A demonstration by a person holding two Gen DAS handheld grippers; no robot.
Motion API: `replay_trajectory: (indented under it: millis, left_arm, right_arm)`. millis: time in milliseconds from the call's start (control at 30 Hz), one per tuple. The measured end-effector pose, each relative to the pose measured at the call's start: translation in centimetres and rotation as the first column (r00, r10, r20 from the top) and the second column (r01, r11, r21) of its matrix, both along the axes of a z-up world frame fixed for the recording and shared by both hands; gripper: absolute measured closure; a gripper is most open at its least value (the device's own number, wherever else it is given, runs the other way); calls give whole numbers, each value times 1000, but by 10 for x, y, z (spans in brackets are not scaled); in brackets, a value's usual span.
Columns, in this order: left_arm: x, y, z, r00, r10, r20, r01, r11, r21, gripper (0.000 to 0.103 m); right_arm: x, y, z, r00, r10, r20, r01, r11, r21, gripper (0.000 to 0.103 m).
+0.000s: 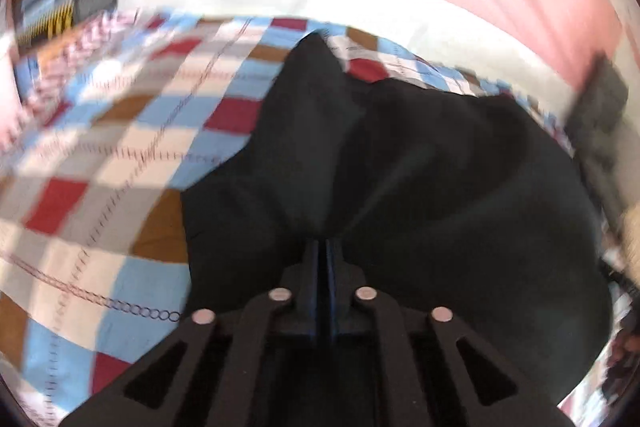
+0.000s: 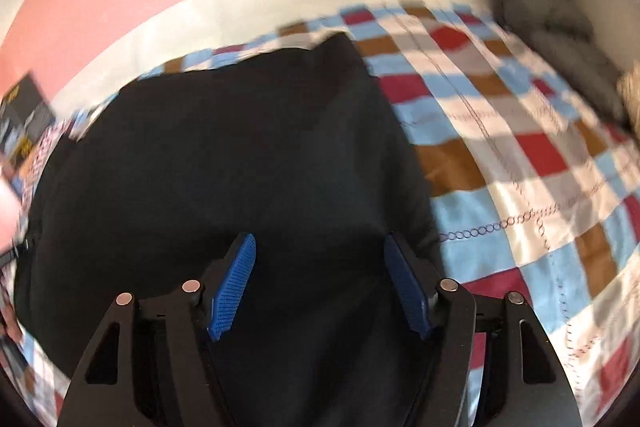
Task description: Fold large clothes
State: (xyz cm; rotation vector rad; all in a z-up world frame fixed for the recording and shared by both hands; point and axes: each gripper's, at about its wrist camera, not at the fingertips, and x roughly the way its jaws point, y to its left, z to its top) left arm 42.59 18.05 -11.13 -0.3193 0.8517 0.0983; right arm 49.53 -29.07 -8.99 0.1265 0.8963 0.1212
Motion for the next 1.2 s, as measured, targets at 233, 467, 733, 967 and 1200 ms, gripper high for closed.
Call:
replay_trajectory:
  millis: [233, 467, 733, 967, 1200]
  left_arm:
    - [10, -5, 25, 1000, 2, 22, -2, 1000, 6, 98]
    - [80, 1, 6, 1000, 23, -12, -22, 995, 102, 95]
    - [76, 1, -17, 999, 50, 19, -51, 992, 114, 96]
    - [54, -13, 20, 999, 43, -14, -38, 969, 245, 88]
    - [-2, -11, 40, 999, 37, 21, -41, 979, 199, 71]
  right_arm:
    - [9, 2, 34, 998, -18, 64, 17, 1000, 19, 38]
    - [77, 22, 7, 1000, 25, 11, -25, 998, -58, 40]
    - [94, -33, -30, 987, -118, -107, 132, 982, 136, 32]
    - [70, -23, 8, 992, -115, -43, 115, 993, -6, 32]
    - [9, -38, 26, 999, -43, -6, 44, 999, 25, 31]
